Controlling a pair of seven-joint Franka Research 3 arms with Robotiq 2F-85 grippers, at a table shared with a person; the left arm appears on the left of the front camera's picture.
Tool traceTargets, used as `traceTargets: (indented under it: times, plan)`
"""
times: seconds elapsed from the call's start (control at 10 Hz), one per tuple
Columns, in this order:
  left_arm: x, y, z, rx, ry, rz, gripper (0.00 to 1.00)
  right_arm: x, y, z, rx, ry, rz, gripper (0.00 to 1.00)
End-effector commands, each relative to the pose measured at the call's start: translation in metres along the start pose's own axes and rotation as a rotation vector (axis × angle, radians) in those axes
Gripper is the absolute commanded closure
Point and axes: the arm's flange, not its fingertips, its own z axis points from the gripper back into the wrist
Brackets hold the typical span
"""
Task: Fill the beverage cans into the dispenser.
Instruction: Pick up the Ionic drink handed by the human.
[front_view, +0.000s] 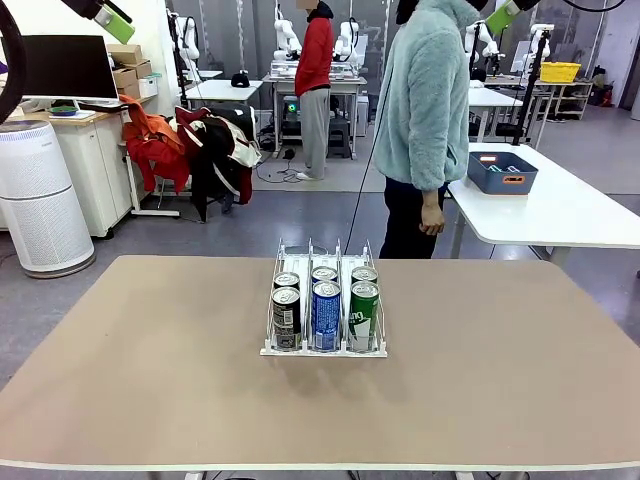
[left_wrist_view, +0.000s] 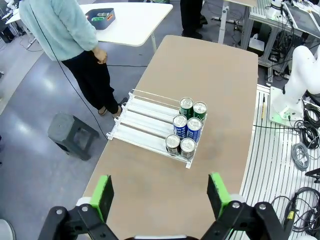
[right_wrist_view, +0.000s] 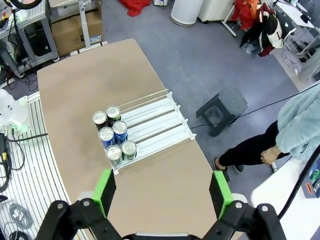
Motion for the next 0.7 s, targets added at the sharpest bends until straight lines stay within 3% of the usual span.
traceTargets:
  times: [0.0,0.4,0.6]
  plan:
    - [-0.001,-0.001,0.001,-0.013,-0.011,-0.002,0.00,-0.002,0.000,0.001,-0.006,-0.014,0.008,0.00]
    - [-0.001,-0.001,0.001,-0.013,-0.011,-0.002,0.00,0.000,0.000,0.000,-0.001,0.000,-0.001,0.00]
    - [-0.001,-0.001,0.001,-0.013,-0.011,-0.002,0.00,-0.001,0.013,0.002,-0.054,0.033,-0.079,0.00]
